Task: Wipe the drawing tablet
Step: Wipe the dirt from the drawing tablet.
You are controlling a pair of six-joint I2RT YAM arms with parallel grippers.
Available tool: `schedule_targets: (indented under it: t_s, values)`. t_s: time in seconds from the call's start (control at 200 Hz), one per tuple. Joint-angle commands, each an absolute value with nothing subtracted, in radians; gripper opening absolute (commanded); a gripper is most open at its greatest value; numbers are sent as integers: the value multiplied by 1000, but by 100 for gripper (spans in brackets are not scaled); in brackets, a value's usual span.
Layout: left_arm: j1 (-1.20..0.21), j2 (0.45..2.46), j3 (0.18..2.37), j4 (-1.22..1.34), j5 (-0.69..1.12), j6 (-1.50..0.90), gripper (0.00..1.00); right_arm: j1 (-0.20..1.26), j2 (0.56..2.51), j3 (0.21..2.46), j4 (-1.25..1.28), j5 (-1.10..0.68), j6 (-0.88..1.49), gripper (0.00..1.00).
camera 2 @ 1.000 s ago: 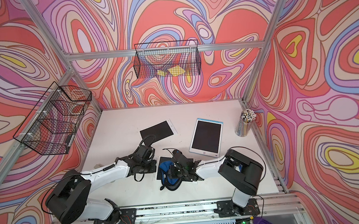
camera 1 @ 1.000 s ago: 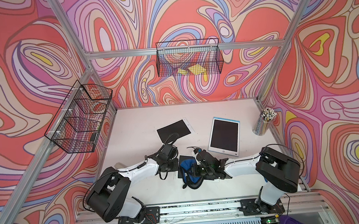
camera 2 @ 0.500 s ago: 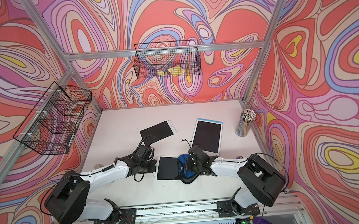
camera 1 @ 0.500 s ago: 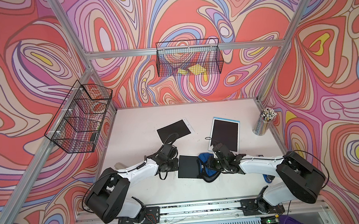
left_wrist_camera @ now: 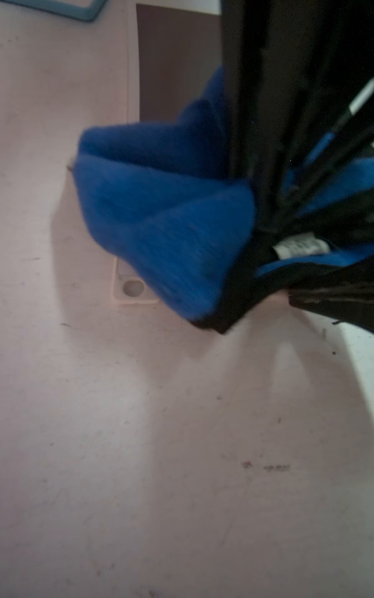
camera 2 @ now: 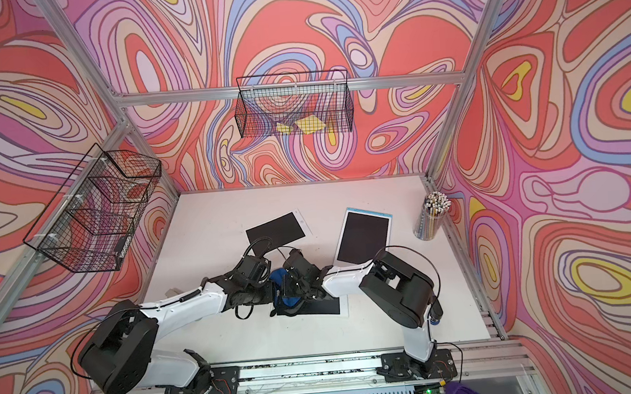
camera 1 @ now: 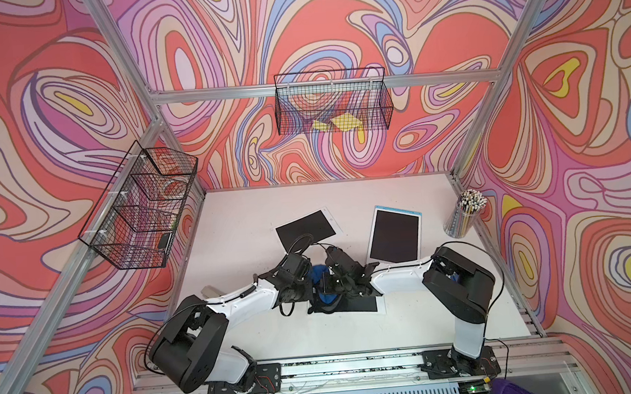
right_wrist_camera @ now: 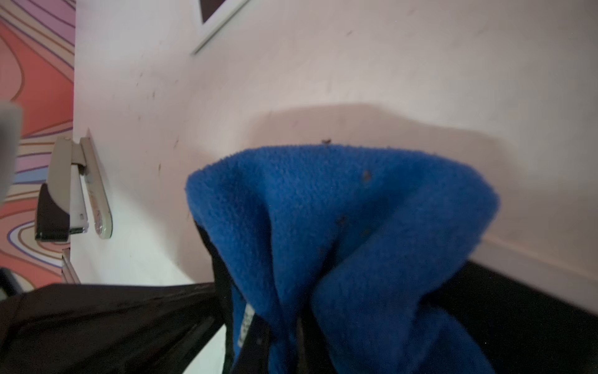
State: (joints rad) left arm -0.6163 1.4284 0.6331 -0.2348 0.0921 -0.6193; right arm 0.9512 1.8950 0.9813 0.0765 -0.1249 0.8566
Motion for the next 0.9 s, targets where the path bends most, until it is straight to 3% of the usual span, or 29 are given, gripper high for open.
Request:
schedule_targets:
  t_s: [0.0,0.346,0.626,0.781,0.896]
  values:
    - [-618,1476,579,-345,73,-633,2,1023,1972,914,-106,-132,901,0]
    - [-618,1462,578,-358,54,-628,2,1039,1852,717,-82,-91,973,0]
    - [-619,1457,578,-363,52,-625,2,828,1611,454,-83,-99,963,0]
    - [-618,1457,577,-360,54,-625,2,720,1493,436,-176,-70,897,0]
    - [-619,1457,577,-358,58,-626,2,713,1529,488,-168,-83,869,0]
